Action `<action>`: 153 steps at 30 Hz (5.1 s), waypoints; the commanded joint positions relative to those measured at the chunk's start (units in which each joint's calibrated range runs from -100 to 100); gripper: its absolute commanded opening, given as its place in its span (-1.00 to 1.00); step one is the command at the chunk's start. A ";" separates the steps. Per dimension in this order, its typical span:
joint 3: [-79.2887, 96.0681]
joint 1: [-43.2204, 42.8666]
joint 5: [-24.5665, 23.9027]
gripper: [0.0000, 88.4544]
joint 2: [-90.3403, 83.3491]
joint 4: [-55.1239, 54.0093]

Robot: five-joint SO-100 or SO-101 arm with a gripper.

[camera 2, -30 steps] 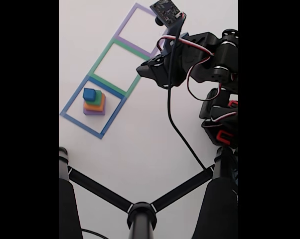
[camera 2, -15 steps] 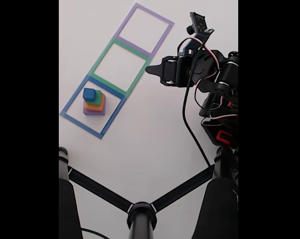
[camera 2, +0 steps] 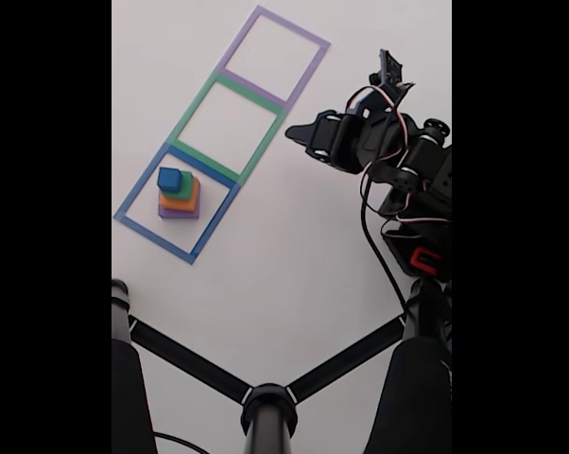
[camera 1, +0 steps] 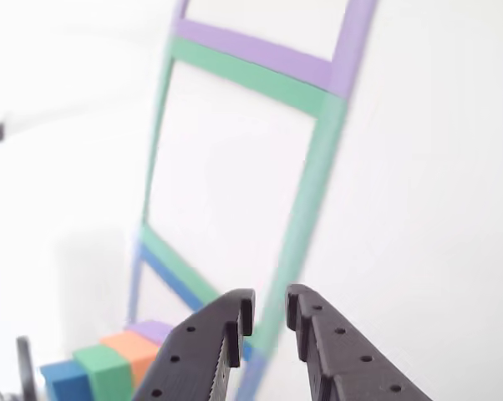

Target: Tower of hanoi

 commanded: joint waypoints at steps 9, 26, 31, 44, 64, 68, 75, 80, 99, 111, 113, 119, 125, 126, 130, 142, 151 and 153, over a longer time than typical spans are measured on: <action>5.04 -1.14 -16.59 -1.00 -3.47 -0.38; 5.04 -0.38 -32.03 -1.00 -3.47 3.59; 5.04 0.00 -33.50 -1.00 -3.47 3.59; 5.04 0.08 -33.50 -1.00 -3.47 3.59; 5.04 0.08 -33.50 -1.00 -3.47 3.59; 5.04 0.08 -33.50 -1.00 -3.47 3.59; 5.04 0.08 -33.50 -1.00 -3.47 3.59; 5.04 0.08 -33.50 -1.00 -3.47 3.59; 5.04 0.08 -33.50 -1.00 -3.47 3.59; 5.04 0.08 -33.50 -1.00 -3.47 3.59; 5.04 0.08 -33.50 -1.00 -3.47 3.59; 5.04 0.08 -33.50 -1.00 -3.47 3.59; 5.04 0.08 -33.50 -1.00 -3.47 3.59; 5.04 0.08 -33.50 -1.00 -3.47 3.59; 5.04 0.08 -33.50 -1.00 -3.47 3.59; 5.04 0.08 -33.50 -1.00 -3.47 3.59; 5.04 0.08 -33.50 -1.00 -3.47 3.59; 5.04 0.08 -33.50 -1.00 -3.47 3.59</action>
